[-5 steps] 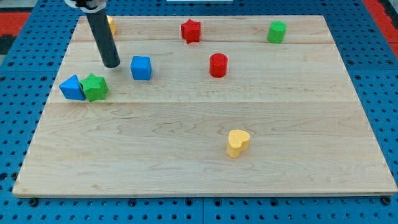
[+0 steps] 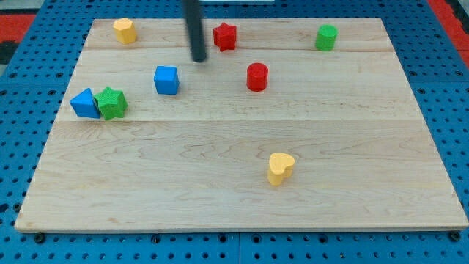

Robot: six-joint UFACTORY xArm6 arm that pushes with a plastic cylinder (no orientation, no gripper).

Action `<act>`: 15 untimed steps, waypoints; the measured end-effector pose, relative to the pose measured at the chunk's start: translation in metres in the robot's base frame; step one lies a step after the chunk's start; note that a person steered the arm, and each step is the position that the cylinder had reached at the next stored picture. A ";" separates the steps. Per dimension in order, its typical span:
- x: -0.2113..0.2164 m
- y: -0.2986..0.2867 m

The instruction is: Place the red circle vertical to the green circle

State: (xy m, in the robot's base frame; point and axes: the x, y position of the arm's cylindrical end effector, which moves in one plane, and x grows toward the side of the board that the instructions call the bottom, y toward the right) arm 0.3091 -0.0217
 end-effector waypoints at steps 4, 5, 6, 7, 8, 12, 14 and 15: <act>0.080 0.122; 0.089 0.191; 0.086 0.162; 0.078 0.160; 0.063 0.142; 0.067 0.122; 0.067 0.123; 0.067 0.125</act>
State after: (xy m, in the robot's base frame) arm 0.3762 0.1037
